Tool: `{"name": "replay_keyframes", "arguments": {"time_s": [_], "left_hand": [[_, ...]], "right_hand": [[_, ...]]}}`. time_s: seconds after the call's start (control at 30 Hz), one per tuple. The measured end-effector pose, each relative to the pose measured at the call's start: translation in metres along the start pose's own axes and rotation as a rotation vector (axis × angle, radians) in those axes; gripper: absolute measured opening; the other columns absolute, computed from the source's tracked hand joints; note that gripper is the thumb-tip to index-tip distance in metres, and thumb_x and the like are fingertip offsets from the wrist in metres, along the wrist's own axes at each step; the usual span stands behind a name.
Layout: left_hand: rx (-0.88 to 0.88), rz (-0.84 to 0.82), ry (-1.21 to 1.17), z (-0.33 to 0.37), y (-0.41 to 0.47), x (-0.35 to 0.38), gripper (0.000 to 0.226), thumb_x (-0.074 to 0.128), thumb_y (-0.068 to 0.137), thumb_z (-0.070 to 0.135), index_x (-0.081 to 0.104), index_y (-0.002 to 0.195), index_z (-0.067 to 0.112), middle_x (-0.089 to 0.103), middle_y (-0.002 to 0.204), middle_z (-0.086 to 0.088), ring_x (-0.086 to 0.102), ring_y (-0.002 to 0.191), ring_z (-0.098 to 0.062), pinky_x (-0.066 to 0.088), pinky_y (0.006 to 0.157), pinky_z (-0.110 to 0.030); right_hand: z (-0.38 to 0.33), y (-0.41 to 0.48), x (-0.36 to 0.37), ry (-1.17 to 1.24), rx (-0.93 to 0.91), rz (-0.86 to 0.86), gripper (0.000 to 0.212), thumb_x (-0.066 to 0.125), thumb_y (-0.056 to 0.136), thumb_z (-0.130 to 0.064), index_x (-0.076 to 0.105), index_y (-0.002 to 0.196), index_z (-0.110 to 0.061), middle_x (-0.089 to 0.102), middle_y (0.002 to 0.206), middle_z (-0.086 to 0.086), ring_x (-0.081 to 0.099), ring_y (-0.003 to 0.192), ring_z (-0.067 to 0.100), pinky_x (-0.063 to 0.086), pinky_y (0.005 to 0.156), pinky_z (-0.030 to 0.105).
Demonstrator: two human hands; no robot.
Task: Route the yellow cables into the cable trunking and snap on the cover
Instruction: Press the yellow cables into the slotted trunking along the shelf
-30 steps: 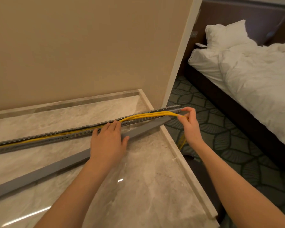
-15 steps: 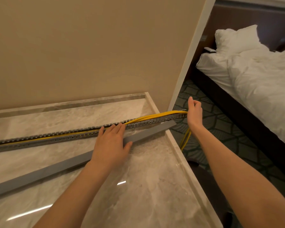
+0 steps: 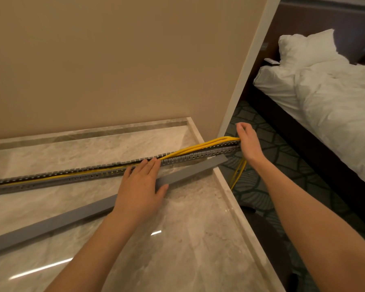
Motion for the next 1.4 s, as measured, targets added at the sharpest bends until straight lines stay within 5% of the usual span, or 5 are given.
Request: {"name": "replay_keyframes", "arguments": {"time_s": [0.33,0.53,0.9,1.07,1.4], "left_hand": [[-0.013,-0.042,0.014,-0.002,0.0,0.0,0.066,0.035,0.093,0.049,0.009,0.149,0.026,0.011,0.157,0.009,0.007,0.144,-0.011,0.006,0.118,-0.043],[0.023,0.041,0.151,0.017,0.015,-0.022,0.054,0.036,0.093,0.048,0.032,0.14,0.022,0.039,0.144,0.001,0.036,0.131,-0.023,0.014,0.113,-0.049],[0.192,0.015,0.092,0.073,0.038,0.004,0.062,0.043,0.092,0.042,0.024,0.143,0.013,0.027,0.149,-0.004,0.025,0.135,-0.024,0.019,0.116,-0.04],[0.229,0.042,0.218,0.079,0.037,0.003,0.059,0.039,0.091,0.046,0.034,0.136,0.008,0.04,0.138,-0.006,0.033,0.128,-0.026,0.008,0.118,-0.043],[0.269,-0.018,0.158,0.083,0.037,0.002,0.042,0.038,0.094,0.021,0.04,0.132,0.002,0.044,0.134,-0.014,0.04,0.117,-0.028,0.03,0.103,-0.034]], "right_hand": [[0.023,-0.024,0.016,0.089,0.05,-0.003,0.035,0.044,0.095,-0.04,0.06,0.111,-0.014,0.06,0.095,0.0,0.051,0.078,0.0,0.036,0.064,0.015],[0.022,-0.025,0.019,0.082,0.054,-0.016,0.03,0.047,0.093,-0.043,0.064,0.098,-0.02,0.06,0.078,-0.007,0.052,0.07,0.002,0.038,0.061,0.018],[0.023,-0.029,0.019,0.036,0.036,-0.018,0.037,0.039,0.094,-0.049,0.061,0.097,-0.02,0.053,0.066,-0.01,0.049,0.059,0.002,0.033,0.053,0.017],[0.021,-0.036,0.019,0.07,-0.023,-0.007,0.033,0.033,0.098,-0.039,0.057,0.107,-0.017,0.053,0.082,-0.015,0.05,0.075,-0.002,0.035,0.062,0.007],[0.026,-0.052,0.023,0.176,-0.064,-0.332,0.051,0.055,0.09,-0.035,0.033,0.136,-0.029,0.05,0.12,-0.007,0.053,0.108,0.008,0.042,0.091,0.026]]}}
Point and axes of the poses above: each hand's wrist, its own y-axis towards the middle knuckle, its own x-axis out of the palm, z = x × y, the point moved 9 cm from there along y, towards the middle knuckle
